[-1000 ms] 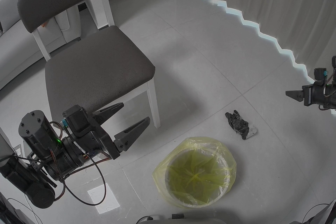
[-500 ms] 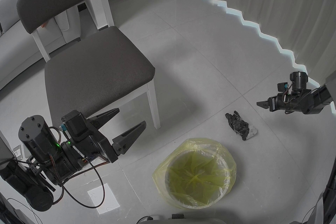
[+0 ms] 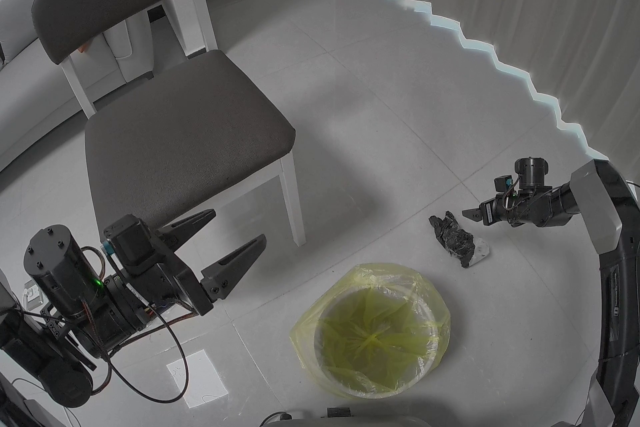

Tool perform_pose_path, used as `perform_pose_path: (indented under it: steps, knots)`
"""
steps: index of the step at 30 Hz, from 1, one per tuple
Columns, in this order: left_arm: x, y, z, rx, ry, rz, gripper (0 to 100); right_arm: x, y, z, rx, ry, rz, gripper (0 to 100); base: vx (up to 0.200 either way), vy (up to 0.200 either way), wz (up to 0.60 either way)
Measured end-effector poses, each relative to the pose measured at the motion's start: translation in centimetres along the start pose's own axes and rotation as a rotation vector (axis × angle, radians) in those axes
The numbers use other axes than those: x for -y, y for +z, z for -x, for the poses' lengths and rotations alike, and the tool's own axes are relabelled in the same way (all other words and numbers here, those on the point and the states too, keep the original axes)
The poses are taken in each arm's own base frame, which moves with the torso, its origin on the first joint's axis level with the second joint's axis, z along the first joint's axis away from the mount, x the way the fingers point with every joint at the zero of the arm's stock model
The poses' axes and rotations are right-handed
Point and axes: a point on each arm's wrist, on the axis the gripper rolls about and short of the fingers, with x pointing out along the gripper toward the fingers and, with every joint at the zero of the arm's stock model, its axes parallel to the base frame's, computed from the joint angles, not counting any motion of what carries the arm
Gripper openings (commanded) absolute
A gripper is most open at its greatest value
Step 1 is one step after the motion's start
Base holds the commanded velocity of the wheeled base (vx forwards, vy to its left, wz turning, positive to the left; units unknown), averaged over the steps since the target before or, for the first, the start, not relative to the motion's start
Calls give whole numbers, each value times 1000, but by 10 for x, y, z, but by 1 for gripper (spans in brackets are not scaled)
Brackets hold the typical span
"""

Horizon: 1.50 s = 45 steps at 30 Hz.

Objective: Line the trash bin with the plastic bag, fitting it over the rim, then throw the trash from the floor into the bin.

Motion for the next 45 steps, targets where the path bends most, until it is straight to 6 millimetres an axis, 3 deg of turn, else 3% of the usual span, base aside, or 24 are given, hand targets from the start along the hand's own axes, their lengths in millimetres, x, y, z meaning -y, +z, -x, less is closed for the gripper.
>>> perform_pose_path:
  steps: [11, 20, 24, 44, 45]
  knots:
    - [-1, 1, 5, 3, 12, -4, 100, 10, -6, -35, -56, 5, -10, 100, 0, 0, 0]
    - [-1, -2, 8, -12, 17, -1, 100, 4, -69, -70, -209, 35, -60, 100, 0, 0, 0]
    - [0, -4, 10, -21, 19, 0, 100, 4, -87, -77, -242, 39, -76, 100, 0, 0, 0]
    - [1, -2, 15, -17, 18, -3, 100, 2, -89, -82, -211, 41, -31, 100, 0, 0, 0]
    - [1, -2, 15, -17, 18, -3, 100, 2, -92, -83, -216, 43, -29, 0, 0, 0, 0]
